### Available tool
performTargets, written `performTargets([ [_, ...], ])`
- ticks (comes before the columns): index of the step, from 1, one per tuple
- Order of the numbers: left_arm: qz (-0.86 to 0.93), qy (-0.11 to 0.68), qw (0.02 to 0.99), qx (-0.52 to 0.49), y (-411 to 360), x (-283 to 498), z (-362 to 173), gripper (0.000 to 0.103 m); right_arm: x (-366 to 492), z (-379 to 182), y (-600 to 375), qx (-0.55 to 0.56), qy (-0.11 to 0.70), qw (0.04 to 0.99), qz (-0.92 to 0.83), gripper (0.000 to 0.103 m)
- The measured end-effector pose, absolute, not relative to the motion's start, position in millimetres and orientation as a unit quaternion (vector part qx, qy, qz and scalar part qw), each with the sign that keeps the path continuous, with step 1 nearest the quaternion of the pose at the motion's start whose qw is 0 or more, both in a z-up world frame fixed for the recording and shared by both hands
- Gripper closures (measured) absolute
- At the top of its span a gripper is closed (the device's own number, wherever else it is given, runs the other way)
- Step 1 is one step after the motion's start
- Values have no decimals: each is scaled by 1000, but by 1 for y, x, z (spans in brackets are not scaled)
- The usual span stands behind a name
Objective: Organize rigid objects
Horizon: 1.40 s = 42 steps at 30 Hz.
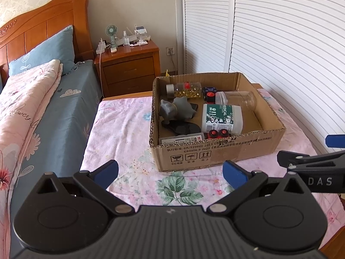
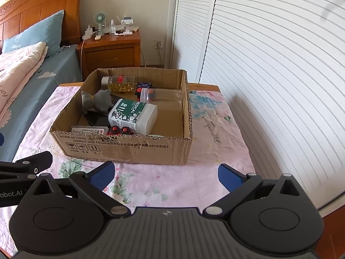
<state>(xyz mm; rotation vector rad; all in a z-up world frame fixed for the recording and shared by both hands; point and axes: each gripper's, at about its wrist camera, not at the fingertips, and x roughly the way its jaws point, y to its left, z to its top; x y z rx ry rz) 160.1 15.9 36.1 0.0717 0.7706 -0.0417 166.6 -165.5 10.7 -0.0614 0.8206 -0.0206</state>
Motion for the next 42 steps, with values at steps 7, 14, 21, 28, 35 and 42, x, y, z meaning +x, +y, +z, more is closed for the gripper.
performTargets([
  [7,-21,375,926,34,15,160,36,1,167,9,-167,-28,399,916,-12,0],
  [14,-21,375,926,34,15,159,36,1,166,9,-167,-28,399,916,-11,0],
  [21,-20,374,927,33,15,158,36,1,165,10,-167,-27,399,917,-10,0],
  [28,-14,373,927,33,16,156,38,1,164,11,-167,-27,398,917,-10,0],
  [35,-8,370,928,40,15,154,39,1,163,11,-167,-26,397,917,-10,0],
  [42,-9,369,929,44,14,154,40,1,162,13,-168,-25,397,918,-9,0],
])
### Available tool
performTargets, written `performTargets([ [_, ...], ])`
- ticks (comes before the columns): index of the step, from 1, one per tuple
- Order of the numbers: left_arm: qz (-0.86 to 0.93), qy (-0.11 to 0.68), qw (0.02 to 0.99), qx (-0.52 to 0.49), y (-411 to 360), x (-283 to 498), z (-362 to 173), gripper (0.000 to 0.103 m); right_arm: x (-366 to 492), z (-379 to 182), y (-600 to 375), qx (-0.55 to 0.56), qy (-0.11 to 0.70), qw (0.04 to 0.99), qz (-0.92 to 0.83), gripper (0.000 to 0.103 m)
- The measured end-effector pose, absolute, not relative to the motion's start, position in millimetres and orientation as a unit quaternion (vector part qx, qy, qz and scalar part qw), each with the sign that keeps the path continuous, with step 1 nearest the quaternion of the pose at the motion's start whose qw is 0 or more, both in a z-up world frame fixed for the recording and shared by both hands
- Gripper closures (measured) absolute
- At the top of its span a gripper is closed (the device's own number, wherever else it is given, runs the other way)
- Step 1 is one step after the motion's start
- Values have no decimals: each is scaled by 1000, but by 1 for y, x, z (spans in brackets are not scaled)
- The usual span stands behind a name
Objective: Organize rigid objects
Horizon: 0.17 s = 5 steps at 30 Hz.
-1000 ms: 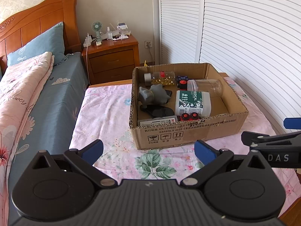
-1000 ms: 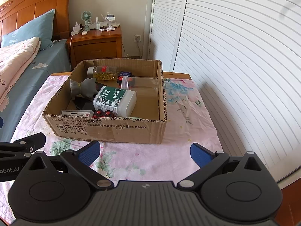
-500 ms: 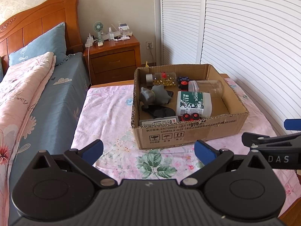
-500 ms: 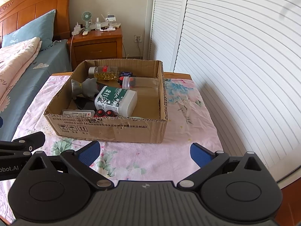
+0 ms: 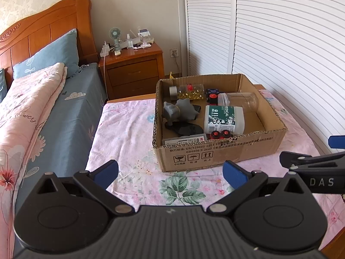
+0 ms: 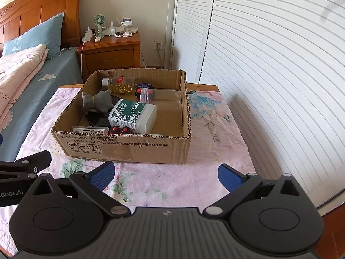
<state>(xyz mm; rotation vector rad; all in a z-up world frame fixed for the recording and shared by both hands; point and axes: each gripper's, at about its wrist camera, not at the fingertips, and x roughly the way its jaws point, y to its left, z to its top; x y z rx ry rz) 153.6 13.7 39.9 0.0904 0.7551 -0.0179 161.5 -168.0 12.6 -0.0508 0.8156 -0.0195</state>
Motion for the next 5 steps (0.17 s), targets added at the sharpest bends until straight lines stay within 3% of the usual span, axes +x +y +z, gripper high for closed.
performTargets([
  [5,-12,369,928,44,12,153,40,1,161,13,-169,-24,395,918,-10,0],
])
